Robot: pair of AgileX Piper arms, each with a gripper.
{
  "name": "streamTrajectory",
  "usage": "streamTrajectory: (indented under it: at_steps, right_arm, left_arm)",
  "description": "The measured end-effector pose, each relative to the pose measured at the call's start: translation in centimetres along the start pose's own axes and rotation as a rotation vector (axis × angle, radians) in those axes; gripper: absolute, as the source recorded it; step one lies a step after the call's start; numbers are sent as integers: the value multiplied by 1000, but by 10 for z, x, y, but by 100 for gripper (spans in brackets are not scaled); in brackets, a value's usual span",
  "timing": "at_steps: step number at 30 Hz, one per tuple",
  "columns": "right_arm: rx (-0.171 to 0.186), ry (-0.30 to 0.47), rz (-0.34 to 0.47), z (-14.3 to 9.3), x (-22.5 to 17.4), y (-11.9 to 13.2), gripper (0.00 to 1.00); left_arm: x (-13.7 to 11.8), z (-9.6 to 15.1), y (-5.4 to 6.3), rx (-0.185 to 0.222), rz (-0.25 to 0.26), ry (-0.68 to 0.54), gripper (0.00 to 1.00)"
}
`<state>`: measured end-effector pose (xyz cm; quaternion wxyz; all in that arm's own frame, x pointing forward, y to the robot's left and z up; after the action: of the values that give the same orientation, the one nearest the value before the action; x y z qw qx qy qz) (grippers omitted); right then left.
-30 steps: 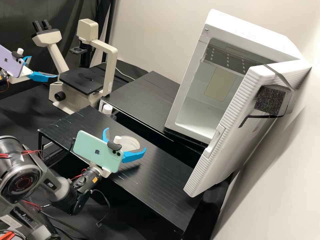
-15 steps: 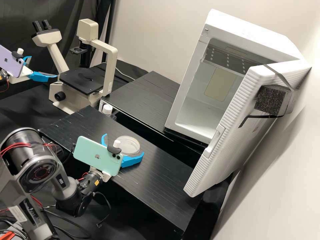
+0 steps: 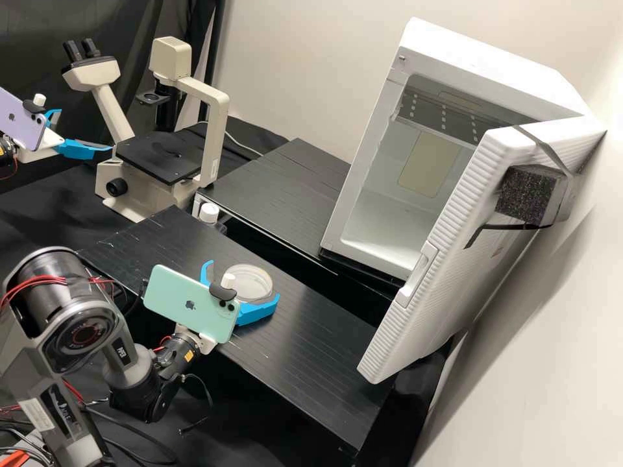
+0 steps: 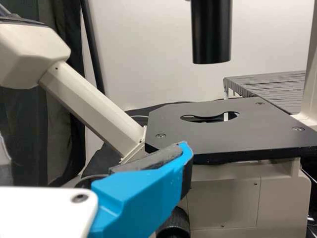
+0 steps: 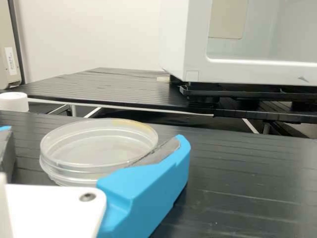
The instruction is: Return the petri dish to the incubator.
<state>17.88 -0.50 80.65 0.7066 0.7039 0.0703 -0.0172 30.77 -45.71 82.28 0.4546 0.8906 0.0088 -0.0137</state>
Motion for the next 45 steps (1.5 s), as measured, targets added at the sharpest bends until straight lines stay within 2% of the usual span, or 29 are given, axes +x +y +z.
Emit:
streamTrajectory:
  at_steps: [19, 33, 41, 45]
  right_arm:
    - [10, -1, 7, -1, 1, -1, 0]
    - [11, 16, -8, -14, 1, -6, 0]
    - [19, 10, 22, -21, -1, -3, 0]
    - [2, -10, 44, -19, -4, 2, 0]
  left_arm:
    - [0, 0, 0, 0, 0, 0, 100]
    - [0, 0, 0, 0, 0, 0, 100]
    - [0, 0, 0, 0, 0, 0, 100]
    - [0, 0, 0, 0, 0, 0, 100]
